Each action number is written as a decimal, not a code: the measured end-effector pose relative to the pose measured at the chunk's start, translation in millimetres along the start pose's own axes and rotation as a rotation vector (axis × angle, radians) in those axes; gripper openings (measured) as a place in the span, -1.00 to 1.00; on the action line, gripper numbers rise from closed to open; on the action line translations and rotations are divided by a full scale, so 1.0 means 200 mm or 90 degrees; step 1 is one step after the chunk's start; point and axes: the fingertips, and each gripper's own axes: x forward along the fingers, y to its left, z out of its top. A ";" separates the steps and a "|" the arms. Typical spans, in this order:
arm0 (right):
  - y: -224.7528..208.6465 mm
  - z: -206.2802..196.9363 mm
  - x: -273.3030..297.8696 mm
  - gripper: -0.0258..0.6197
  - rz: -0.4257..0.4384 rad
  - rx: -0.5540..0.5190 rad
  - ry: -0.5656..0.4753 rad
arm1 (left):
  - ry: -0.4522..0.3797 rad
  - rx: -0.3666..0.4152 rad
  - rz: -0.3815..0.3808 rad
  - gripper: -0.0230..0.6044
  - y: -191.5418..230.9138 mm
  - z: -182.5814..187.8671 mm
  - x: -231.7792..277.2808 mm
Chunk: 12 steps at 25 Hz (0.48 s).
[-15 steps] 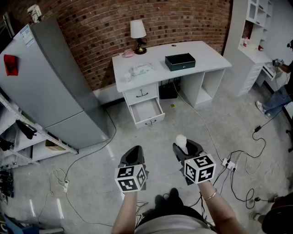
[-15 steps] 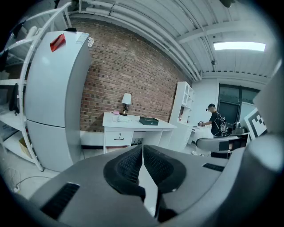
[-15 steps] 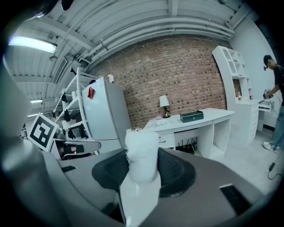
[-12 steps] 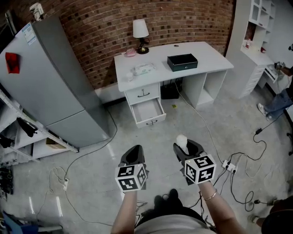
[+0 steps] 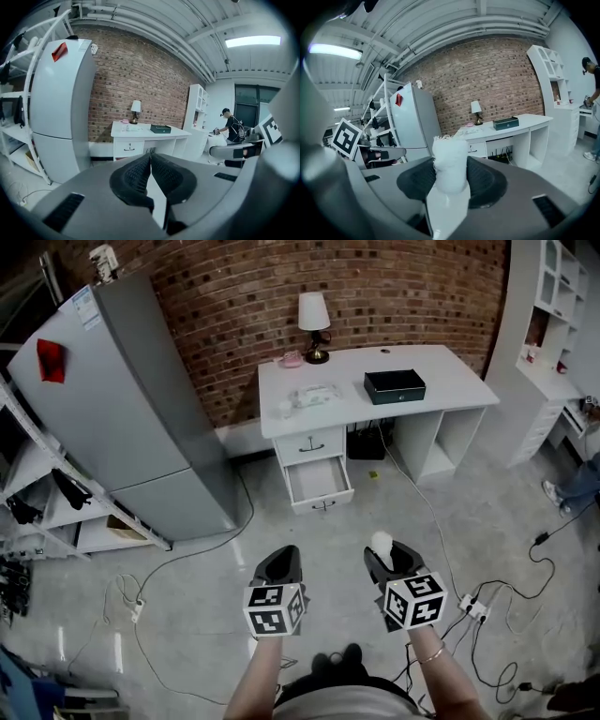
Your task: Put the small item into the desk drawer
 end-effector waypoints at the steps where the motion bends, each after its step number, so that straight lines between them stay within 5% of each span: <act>1: -0.02 0.01 -0.01 -0.34 0.001 0.000 -0.004 | -0.004 0.003 0.005 -0.85 -0.01 0.01 0.00; 12: -0.17 0.10 -0.13 -0.34 0.017 0.000 -0.034 | -0.045 0.012 0.038 -0.86 -0.13 0.11 -0.05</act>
